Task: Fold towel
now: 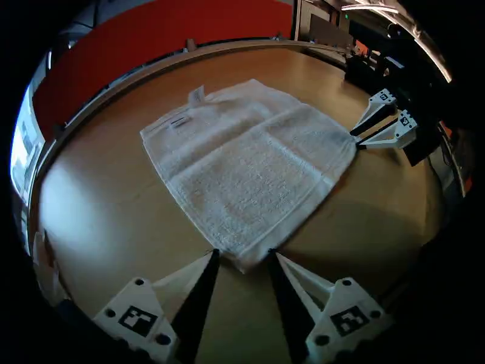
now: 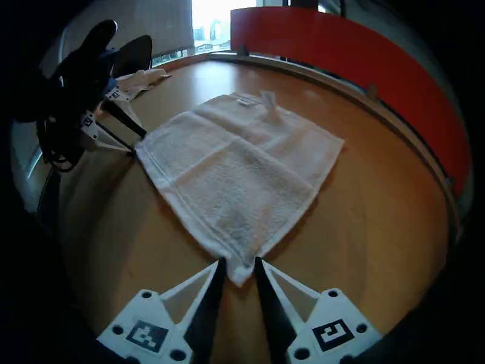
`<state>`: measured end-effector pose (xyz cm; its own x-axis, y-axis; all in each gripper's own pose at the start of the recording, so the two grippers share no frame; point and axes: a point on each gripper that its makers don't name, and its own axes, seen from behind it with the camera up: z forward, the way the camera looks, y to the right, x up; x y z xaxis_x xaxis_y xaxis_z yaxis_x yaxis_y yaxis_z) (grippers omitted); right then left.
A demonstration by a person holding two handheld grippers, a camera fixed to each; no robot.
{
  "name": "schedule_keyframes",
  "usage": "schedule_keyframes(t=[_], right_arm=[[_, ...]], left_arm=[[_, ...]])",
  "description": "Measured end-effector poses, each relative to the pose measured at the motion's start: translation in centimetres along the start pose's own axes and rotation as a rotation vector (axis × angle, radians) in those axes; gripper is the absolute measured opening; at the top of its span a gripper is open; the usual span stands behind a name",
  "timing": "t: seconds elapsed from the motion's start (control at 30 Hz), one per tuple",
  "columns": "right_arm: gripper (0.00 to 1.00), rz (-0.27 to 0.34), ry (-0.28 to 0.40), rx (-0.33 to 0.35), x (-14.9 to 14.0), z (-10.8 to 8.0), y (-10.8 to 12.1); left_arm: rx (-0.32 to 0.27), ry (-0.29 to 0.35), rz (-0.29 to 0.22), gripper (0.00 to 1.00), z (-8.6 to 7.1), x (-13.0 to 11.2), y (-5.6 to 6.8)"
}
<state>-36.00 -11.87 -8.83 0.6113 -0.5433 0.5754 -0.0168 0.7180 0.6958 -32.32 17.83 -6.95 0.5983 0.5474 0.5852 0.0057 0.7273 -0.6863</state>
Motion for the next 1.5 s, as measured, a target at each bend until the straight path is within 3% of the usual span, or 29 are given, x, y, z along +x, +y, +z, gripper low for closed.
schedule_keyframes(t=[0.07,0.13,0.47,0.67,1.27,1.5], right_arm=[[0.25,0.008,-0.001,-0.003,0.0,0.0,0.0],[0.22,0.016,0.0,-0.004,0.1,-0.1,0.0],[0.18,0.025,0.005,-0.002,0.5,-0.6,-0.2],[0.17,0.03,0.014,-0.004,0.9,-0.8,-0.1],[0.13,0.033,0.116,-0.012,5.1,-4.1,0.5],[0.12,0.047,0.086,0.002,3.8,-3.6,0.7]], left_arm=[[0.009,-0.002,-0.012,0.27,0.0,0.1,-0.1],[0.016,-0.005,-0.026,0.2,0.1,0.1,-0.1],[0.023,-0.008,-0.036,0.14,0.1,0.2,0.1],[0.022,0.001,-0.073,0.13,-0.2,0.6,0.5],[0.022,0.06,-0.157,0.13,-4.5,3.9,0.3],[0.015,0.052,-0.166,0.13,-4.1,3.6,0.6]])
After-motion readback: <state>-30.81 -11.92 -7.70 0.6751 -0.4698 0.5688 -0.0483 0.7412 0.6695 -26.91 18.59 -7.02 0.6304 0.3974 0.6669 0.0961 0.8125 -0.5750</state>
